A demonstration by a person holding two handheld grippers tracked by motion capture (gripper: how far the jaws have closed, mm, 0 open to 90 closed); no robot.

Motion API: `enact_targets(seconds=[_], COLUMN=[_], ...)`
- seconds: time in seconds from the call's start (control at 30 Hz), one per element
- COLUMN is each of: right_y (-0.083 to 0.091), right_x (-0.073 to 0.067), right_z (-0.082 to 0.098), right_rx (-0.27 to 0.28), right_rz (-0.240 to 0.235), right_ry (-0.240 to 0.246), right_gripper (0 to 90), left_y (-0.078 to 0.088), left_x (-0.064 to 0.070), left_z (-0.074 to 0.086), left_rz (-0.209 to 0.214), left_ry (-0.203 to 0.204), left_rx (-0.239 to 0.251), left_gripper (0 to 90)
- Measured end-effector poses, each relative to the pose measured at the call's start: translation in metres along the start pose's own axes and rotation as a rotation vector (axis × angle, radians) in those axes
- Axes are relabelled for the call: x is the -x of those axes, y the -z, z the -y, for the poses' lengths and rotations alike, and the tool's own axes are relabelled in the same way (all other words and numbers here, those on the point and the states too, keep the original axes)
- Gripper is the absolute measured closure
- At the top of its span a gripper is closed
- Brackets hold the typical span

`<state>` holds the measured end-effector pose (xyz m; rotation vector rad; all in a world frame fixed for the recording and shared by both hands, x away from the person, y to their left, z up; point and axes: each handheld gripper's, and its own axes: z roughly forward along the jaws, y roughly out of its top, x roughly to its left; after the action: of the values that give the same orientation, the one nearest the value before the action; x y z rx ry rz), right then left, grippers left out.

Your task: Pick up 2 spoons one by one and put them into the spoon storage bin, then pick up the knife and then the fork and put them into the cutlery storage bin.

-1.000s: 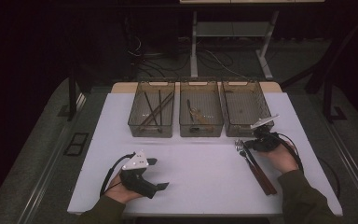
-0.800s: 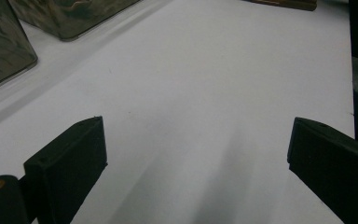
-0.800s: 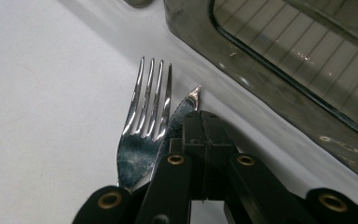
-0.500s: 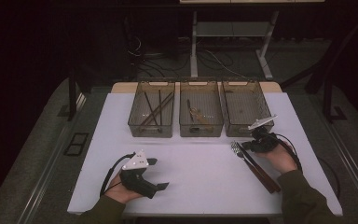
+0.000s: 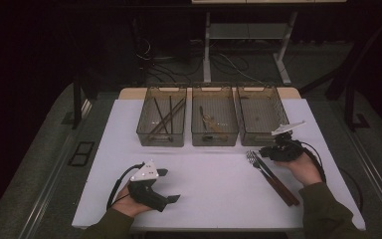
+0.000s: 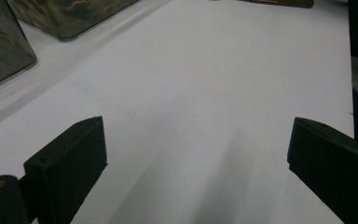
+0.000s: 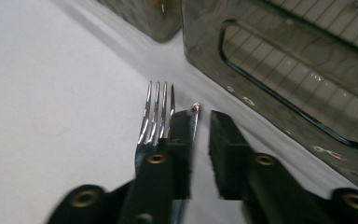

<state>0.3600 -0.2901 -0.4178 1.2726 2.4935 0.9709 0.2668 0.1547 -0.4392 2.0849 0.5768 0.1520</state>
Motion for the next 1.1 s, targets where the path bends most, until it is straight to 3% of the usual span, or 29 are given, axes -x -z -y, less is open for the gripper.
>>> enact_targets(seconds=[0.13,0.23,0.4,0.67,0.77,0.97,1.1], right_y=[0.012,0.019,0.029,0.045,0.048,0.05,0.048], right_x=[-0.001,-0.004,-0.009,-0.017,-0.02,-0.029,-0.029], right_z=[0.004,0.008,0.015,0.025,0.029,0.04,0.045], right_rx=[0.019,0.001,-0.016,-0.072,-0.091,-0.188,-0.212], right_rz=[-0.019,-0.032,-0.02,0.011,0.004,0.039,0.047], right_ry=[-0.028,-0.03,-0.027,-0.014,-0.032,0.017,0.014], right_gripper=[57.5,49.1,45.3,48.0,49.2,54.4,59.5], left_y=[0.0,0.001,0.001,0.003,0.004,0.003,0.003], left_x=[0.0,0.0,0.0,-0.001,0.0,0.0,0.0], left_z=[0.0,0.0,0.0,0.001,0.0,0.0,0.0], left_rz=[-0.002,-0.001,0.001,-0.002,-0.006,-0.006,-0.007], left_ry=[-0.001,0.0,0.004,0.006,0.0,0.006,0.007], left_rx=[0.002,0.001,0.003,0.014,0.008,0.006,0.007], left_gripper=[3.9,4.0,4.0,3.9,4.0,3.9,4.0])
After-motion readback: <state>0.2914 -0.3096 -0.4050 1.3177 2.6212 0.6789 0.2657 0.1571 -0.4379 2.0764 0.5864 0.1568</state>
